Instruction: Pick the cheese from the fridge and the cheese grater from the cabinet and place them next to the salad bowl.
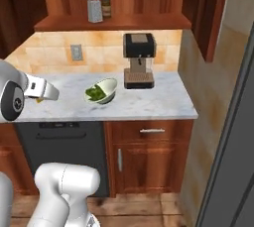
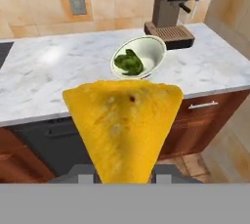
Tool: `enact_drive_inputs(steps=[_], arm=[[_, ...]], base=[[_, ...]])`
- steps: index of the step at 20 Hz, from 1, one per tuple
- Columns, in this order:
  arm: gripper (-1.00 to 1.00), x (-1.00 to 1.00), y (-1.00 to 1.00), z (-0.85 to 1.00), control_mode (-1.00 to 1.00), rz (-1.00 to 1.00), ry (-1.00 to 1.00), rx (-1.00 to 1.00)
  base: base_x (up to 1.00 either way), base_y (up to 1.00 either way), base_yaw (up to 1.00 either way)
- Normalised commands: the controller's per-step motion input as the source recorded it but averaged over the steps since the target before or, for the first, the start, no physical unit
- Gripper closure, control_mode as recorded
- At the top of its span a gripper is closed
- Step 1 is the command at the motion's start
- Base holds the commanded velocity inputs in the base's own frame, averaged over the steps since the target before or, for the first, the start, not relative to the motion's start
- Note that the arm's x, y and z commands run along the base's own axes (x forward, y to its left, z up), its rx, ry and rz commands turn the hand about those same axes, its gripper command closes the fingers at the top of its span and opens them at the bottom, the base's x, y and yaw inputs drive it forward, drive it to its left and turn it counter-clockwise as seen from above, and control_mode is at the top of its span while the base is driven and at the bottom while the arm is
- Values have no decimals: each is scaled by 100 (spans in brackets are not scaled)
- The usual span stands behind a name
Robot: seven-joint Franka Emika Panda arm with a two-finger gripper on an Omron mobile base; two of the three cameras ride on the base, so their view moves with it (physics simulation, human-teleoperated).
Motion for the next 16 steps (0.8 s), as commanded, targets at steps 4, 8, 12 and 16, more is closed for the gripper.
enact_drive_inputs(steps=[4, 8, 12, 16], arm=[[100, 0, 0, 0, 100, 0, 0, 0], [100, 0, 0, 0, 100, 0, 0, 0], [100, 0, 0, 0, 100, 0, 0, 0], [100, 0, 0, 0, 100, 0, 0, 0]], base=[[62, -39, 33], [50, -64, 25], [56, -47, 23], [68, -16, 18]])
